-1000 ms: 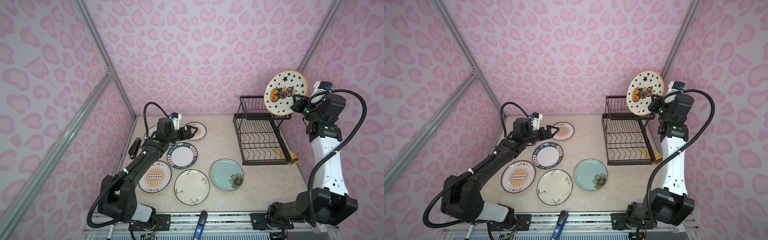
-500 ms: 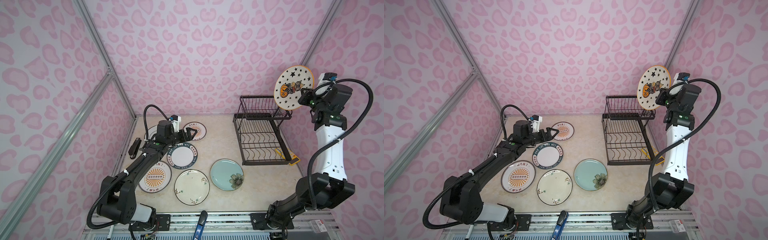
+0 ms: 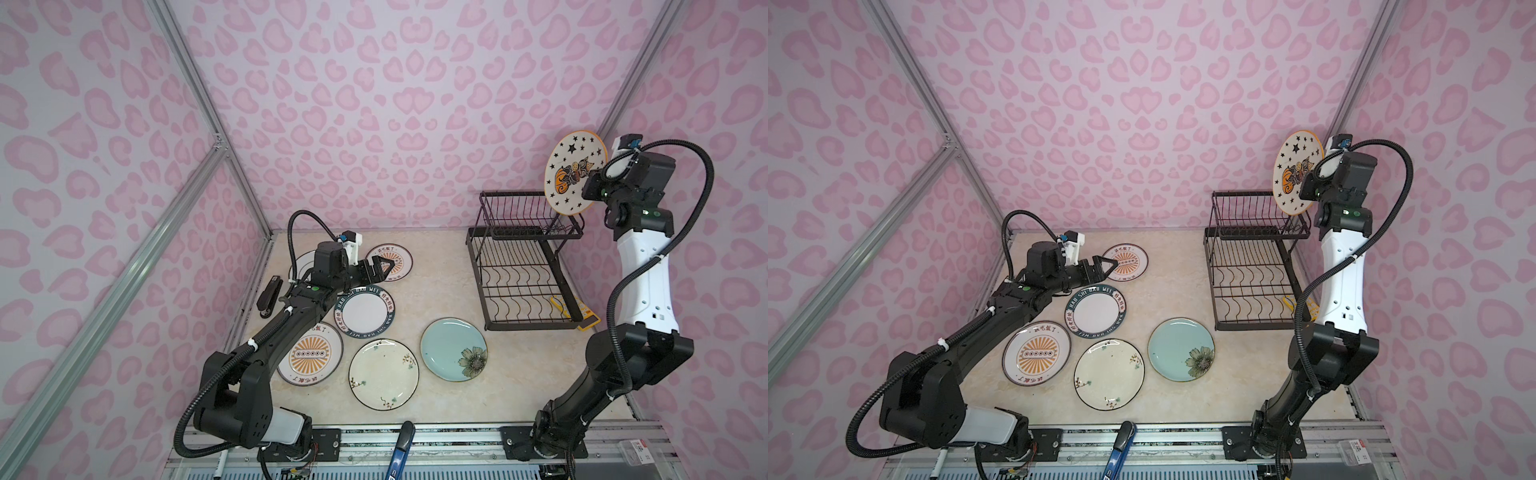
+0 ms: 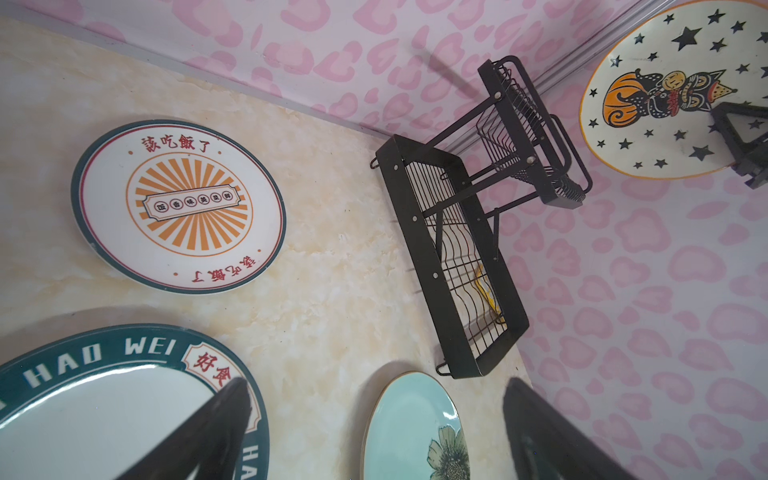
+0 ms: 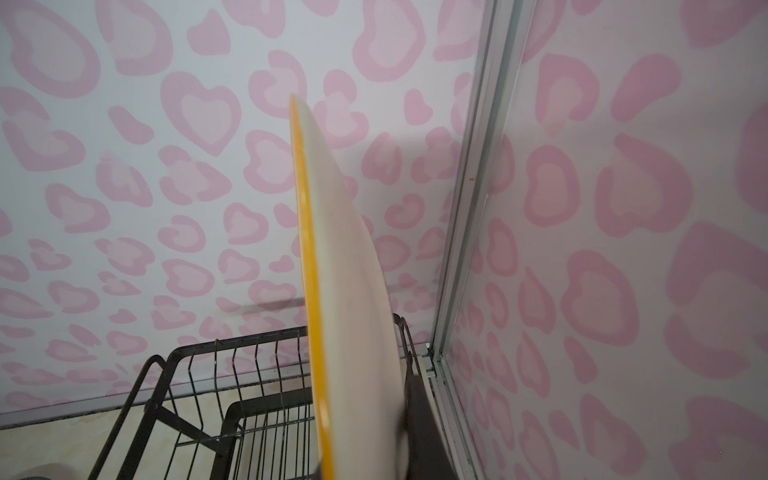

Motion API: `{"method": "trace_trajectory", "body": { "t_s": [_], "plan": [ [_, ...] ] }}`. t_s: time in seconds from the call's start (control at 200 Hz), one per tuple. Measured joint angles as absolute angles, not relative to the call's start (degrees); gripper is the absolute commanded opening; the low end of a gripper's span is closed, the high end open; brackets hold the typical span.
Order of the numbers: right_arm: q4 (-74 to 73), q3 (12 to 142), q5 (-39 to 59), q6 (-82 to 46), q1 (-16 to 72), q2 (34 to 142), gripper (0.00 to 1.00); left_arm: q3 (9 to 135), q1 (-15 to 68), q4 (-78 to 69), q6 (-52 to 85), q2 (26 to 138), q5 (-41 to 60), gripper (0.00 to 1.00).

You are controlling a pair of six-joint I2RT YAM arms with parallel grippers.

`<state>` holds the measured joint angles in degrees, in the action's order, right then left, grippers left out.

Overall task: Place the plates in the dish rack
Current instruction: 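Lift the upright plate with the right gripper above the dish rack, then hold the plate raised above the rack's far end with the right gripper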

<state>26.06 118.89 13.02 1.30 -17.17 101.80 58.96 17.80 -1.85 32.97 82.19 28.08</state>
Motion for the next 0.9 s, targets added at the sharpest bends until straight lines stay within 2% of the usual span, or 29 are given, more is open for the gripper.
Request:
{"method": "trace_trajectory", "body": {
  "t_s": [0.295, 0.9],
  "plan": [
    [27.09, 121.73, 7.03, 3.73, -17.04, 104.05, 0.00, 58.96, 17.80, -1.80, 32.53, 82.19, 27.83, 0.97],
    [29.04, 123.74, 2.66, 9.32, -15.46, 107.96, 0.00, 58.98, 17.80, -1.76, 31.90, 82.50, 27.05, 0.97]
  ]
}}
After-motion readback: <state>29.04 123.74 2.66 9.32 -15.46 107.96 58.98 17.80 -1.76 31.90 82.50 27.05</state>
